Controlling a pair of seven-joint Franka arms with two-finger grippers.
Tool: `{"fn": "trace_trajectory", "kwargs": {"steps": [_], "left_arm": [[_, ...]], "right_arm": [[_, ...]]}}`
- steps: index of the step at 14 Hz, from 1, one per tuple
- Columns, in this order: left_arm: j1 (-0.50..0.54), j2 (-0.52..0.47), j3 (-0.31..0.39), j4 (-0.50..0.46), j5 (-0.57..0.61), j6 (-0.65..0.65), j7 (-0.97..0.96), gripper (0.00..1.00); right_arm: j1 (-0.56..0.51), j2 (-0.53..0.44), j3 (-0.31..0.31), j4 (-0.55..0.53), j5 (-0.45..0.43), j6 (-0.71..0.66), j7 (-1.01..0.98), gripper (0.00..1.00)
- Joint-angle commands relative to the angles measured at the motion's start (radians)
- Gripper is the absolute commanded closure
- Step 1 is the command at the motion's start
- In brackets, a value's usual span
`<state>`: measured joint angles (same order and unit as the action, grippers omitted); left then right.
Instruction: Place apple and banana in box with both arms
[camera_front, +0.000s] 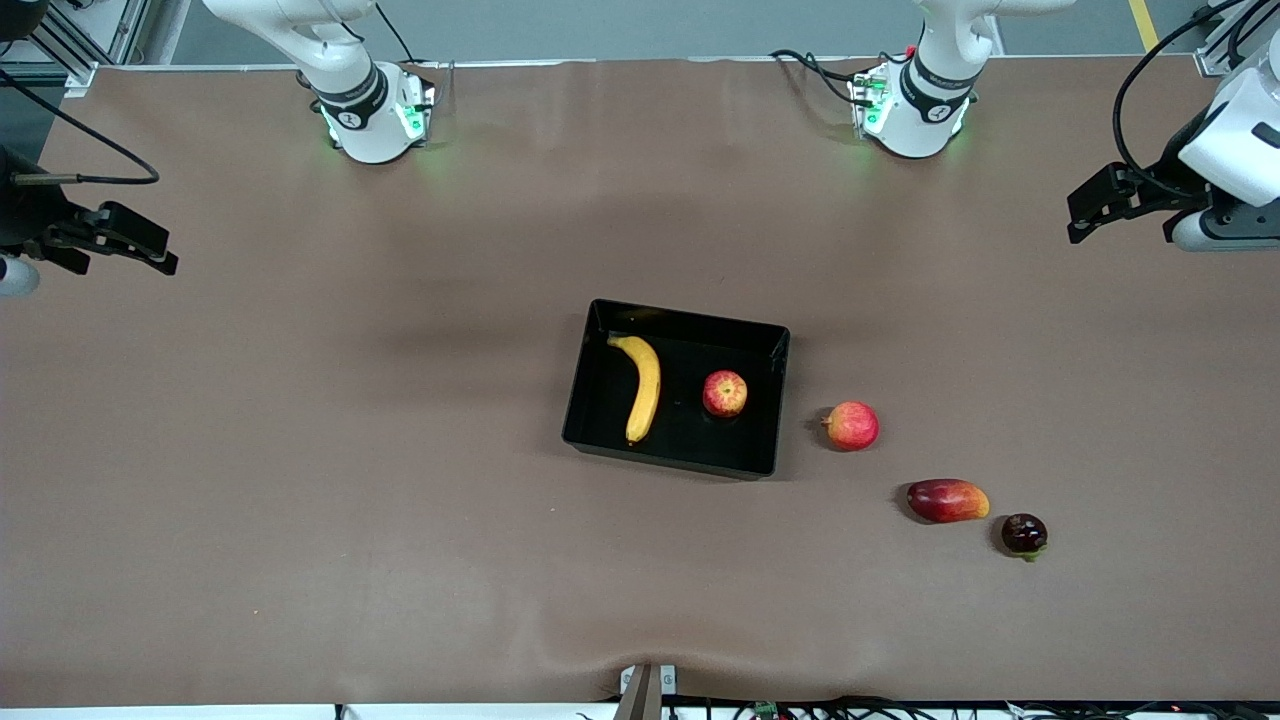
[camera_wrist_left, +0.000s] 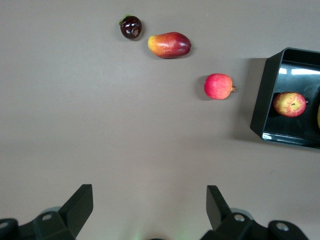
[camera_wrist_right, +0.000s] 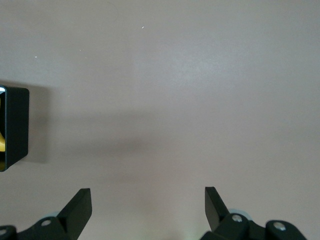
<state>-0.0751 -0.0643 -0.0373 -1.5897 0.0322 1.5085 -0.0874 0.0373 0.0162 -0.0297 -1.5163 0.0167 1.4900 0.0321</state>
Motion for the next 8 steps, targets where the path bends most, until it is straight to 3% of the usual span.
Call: {"fn": "trace_trajectory", "kwargs": {"steps": [1,8], "left_arm": [[0.005,0.0,0.005,0.028,-0.006,-0.028,-0.006,0.0],[0.006,-0.005,0.008,0.028,-0.003,-0.036,-0.006,0.0]], "right_arm": [[0.006,0.001,-0.002,0.007,0.003,-0.008,0.009,0.0],[0.003,0.001,-0.004,0.008,0.002,-0.005,0.008,0.0]]}}
